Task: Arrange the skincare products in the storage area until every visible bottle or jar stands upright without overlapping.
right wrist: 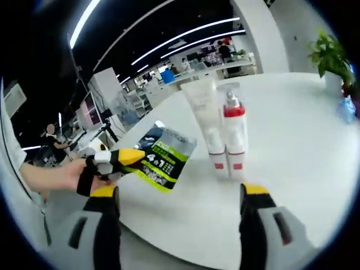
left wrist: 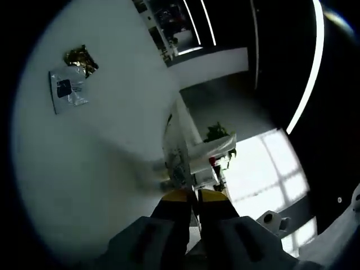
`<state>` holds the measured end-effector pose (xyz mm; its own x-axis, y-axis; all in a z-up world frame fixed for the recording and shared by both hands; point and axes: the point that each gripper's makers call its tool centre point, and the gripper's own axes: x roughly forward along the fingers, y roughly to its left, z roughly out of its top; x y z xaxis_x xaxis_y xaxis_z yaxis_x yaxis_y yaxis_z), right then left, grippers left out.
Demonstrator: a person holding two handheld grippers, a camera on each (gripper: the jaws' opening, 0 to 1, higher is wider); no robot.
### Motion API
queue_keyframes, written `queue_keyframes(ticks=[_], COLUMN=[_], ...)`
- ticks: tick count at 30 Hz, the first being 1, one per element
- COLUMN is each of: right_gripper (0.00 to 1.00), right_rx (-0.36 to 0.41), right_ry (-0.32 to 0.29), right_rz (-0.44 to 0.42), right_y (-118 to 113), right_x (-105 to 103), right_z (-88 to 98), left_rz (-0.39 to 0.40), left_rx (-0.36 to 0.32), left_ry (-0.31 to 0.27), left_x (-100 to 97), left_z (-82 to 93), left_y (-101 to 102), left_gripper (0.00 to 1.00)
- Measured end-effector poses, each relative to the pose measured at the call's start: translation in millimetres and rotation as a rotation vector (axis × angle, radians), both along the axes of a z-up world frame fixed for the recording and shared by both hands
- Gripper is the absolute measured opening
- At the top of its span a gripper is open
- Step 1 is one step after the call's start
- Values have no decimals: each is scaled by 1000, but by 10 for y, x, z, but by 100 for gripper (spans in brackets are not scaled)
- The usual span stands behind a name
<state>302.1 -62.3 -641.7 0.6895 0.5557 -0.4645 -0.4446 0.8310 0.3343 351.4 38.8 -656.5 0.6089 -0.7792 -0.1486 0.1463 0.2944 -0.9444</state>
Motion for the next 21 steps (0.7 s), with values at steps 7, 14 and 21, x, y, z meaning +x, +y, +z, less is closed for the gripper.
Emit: queue_keyframes(ticks=[7,14,21], right_gripper=[88,88,87], right_rx=[7,10,11], right_ry=[10,18,26], right_rz=[-13,-20,-17], right_y=[-22,-31,-22], right_x=[4,3,-4], right_z=[-15,-30,-46], left_rz=[0,-6,7], left_rx=[22,55,136], left_ry=[28,55,89], left_x=[68,97,168], left_z=[-162,-339,-576], left_y=[-64,-97,-33], left_gripper=[1,0,0])
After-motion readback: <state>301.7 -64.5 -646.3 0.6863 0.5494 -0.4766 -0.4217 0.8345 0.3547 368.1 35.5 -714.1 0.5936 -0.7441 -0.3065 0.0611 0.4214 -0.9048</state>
